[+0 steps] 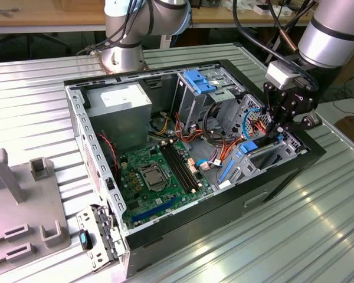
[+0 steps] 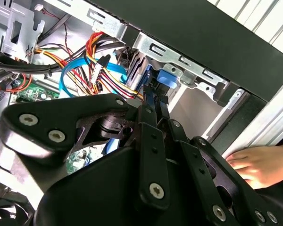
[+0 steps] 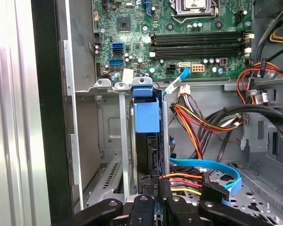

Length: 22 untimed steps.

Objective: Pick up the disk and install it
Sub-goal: 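Insert the first disk wire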

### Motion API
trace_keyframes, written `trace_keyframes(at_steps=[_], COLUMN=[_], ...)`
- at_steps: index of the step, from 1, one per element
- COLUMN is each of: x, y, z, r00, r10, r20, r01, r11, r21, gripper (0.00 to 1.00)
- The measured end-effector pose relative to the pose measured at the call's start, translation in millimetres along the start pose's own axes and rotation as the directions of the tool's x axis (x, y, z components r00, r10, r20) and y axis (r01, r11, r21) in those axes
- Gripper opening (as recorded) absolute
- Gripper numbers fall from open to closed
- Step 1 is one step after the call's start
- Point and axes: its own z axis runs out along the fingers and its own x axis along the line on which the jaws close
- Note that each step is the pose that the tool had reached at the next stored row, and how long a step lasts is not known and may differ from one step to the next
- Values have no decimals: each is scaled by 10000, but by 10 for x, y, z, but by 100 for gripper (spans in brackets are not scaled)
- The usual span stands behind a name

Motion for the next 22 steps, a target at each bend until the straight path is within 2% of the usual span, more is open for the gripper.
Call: trace_keyframes(at_steps=[10,22], x=[-1,-5], y=[2,-1], z=[20,-6], r00=[10000,10000], r10=[-1,37], r20=[-1,-4], r01=[1,-37], r11=[10000,10000], r21=[0,-2], gripper=[17,17])
